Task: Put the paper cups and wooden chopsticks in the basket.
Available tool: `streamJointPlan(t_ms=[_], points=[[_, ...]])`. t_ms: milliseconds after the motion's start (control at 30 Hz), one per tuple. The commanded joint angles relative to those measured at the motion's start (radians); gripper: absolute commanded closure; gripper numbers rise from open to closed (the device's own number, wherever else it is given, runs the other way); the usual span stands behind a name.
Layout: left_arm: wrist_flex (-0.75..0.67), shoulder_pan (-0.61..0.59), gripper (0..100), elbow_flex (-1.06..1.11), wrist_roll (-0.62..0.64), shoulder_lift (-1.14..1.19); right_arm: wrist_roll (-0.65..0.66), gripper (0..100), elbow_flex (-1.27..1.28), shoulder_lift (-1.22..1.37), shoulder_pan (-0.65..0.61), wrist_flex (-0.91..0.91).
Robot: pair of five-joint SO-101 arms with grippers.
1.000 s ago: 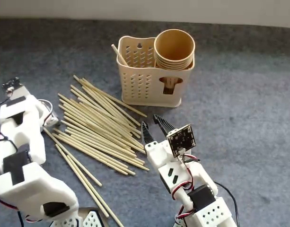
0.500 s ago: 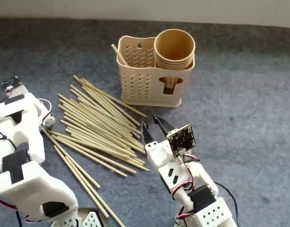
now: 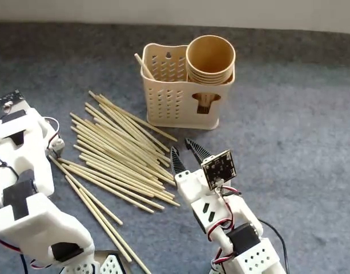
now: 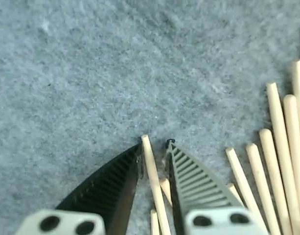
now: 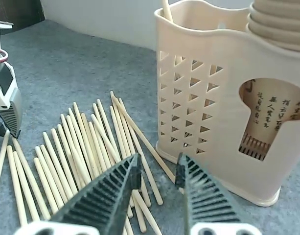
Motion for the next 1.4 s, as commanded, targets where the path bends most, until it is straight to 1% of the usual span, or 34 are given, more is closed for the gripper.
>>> streamJointPlan(t_ms=[0, 267, 800, 900, 1000, 1100, 1233, 1367], points=[[0.008, -0.010, 91, -0.041, 0.003, -0.001, -0.011, 86.8, -0.002, -0.013, -0.005, 0.002], [0.000, -0.045, 91, -0.030, 0.005, 0.002, -0.011, 86.8, -0.002, -0.013, -0.005, 0.002], [-0.035, -0.021, 92, 0.024, 0.002, 0.004, -0.011, 86.8, -0.002, -0.013, -0.005, 0.004], [-0.037, -0.019, 96, 0.005, 0.000, 0.044, -0.011, 86.8, -0.002, -0.013, -0.005, 0.004], [-0.029, -0.021, 99, -0.058, -0.026, 0.091, -0.011, 86.8, -0.002, -0.013, -0.005, 0.004], [-0.025, -0.021, 99, -0.077, -0.028, 0.111, -0.011, 86.8, -0.002, -0.013, -0.005, 0.004], [0.017, -0.013, 100, -0.087, -0.028, 0.108, -0.011, 86.8, -0.002, -0.013, -0.005, 0.004], [0.068, 0.005, 100, -0.140, -0.026, 0.110, -0.011, 86.8, -0.002, -0.013, -0.005, 0.004]])
